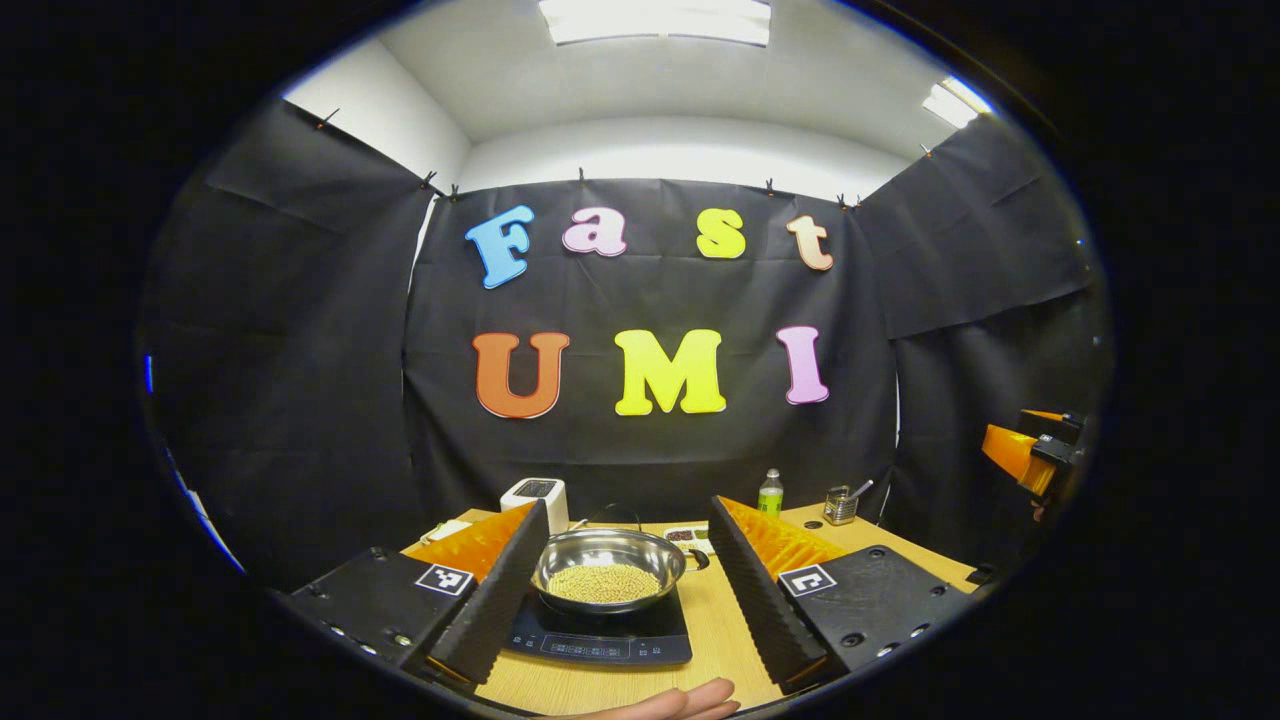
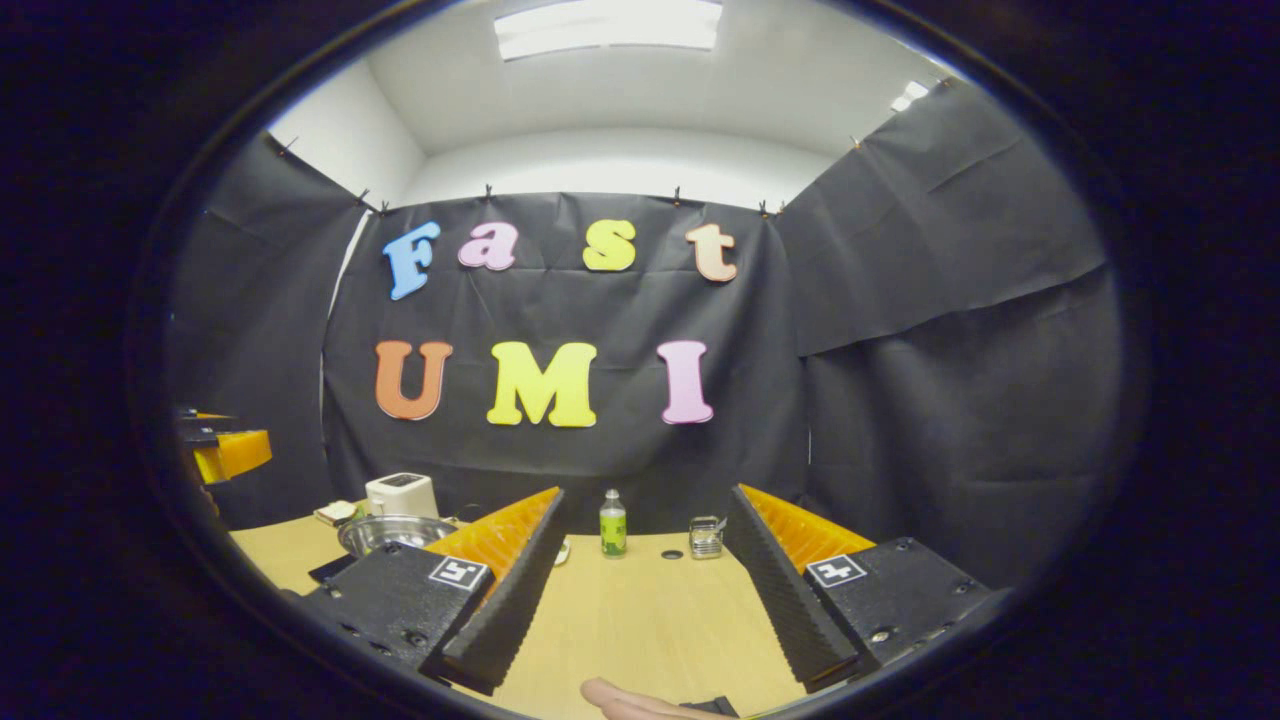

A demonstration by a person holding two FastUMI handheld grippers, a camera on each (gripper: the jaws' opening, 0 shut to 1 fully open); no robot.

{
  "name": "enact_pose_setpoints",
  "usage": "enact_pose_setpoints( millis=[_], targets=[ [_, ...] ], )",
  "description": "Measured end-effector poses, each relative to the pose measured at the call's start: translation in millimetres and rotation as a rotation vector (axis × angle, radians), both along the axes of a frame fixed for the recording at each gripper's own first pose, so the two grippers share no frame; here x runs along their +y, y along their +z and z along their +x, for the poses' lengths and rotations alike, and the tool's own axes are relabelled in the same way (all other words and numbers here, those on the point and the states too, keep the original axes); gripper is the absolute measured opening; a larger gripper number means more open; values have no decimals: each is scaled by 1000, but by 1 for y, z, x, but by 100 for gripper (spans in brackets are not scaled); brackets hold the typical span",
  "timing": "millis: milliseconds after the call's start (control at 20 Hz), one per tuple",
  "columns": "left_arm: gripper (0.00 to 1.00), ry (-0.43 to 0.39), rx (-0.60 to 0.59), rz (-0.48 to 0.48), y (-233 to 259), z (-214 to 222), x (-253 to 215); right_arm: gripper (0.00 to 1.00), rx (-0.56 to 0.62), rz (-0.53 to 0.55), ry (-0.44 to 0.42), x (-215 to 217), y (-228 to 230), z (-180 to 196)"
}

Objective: First push the handle of the pot to place it horizontally, then grasp the pot with both hands and set it on the induction cooktop.

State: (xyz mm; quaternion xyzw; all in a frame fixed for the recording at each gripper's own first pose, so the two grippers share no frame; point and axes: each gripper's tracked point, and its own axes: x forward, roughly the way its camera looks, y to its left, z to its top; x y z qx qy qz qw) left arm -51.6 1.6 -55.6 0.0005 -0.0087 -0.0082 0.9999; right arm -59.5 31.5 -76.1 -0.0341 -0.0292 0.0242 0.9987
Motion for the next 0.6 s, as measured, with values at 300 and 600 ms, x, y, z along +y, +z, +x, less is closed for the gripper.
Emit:
enact_pose_setpoints(
  millis=[300, 600],
  targets=[
    [95, 32, -38, 17, 11, -1, 3, 96, -18, 17, -8, -6, 4, 0],
    [95, 41, -40, 36, 8, 0, -2, 96, -6, 45, 2, -8, -5, 2]
  ],
)
